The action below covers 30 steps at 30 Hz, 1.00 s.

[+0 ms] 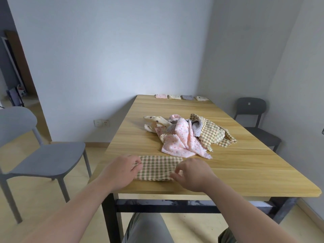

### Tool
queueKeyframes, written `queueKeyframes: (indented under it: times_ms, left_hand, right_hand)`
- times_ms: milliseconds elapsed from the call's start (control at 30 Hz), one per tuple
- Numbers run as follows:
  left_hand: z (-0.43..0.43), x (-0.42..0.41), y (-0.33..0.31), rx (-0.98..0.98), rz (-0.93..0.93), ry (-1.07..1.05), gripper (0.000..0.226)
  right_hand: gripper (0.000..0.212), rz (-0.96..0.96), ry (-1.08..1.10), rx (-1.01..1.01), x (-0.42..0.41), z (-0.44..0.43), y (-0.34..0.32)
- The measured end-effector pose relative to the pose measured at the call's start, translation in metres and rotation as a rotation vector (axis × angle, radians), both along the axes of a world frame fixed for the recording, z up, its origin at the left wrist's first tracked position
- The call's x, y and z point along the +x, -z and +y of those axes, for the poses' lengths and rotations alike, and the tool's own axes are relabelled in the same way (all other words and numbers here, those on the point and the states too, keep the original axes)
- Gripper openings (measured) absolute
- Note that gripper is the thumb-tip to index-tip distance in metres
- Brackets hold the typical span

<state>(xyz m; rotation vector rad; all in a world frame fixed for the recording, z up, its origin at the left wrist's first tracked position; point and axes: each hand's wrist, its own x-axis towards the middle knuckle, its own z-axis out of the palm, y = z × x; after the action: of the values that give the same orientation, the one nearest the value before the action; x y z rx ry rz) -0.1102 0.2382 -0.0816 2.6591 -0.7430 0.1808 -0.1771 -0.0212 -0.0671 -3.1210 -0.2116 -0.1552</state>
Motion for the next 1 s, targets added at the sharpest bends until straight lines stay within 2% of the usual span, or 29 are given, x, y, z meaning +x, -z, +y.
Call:
queueKeyframes:
  times_ms: [67,133,233,300,500,833,933,1000]
  left_hand:
    - [-0.018,0.005,0.002,-0.064,-0.005,0.009,0.033]
    - [-0.037,0.013,0.008,-0.079,0.018,0.016,0.040]
    - [-0.058,0.024,0.021,0.010,0.070,-0.015,0.055]
    - [-0.063,0.030,0.034,0.104,0.105,-0.047,0.054]
    - [-0.055,0.035,0.042,0.269,0.175,-0.047,0.059]
    - [-0.026,0.041,0.036,0.312,0.254,-0.131,0.066]
    - [-0.034,0.034,0.030,0.348,0.198,-0.140,0.064]
    - [-0.044,0.028,0.026,0.306,0.151,-0.087,0.064]
  right_hand:
    - [0.037,-0.063,0.007,0.082,0.008,0.015,-0.002]
    - [0.032,-0.044,0.000,0.131,0.020,0.035,-0.001]
    - [0.048,0.083,-0.028,0.189,0.040,0.059,0.015]
    - [0.057,0.129,-0.001,0.217,0.051,0.064,0.032]
    - [0.062,0.220,0.081,0.173,0.055,0.044,0.052]
    - [0.062,0.251,0.234,0.185,0.036,0.001,0.046]
    - [0.064,0.242,0.326,0.243,0.037,-0.004,0.044]
    - [0.066,0.187,0.428,0.291,0.038,-0.003,0.042]
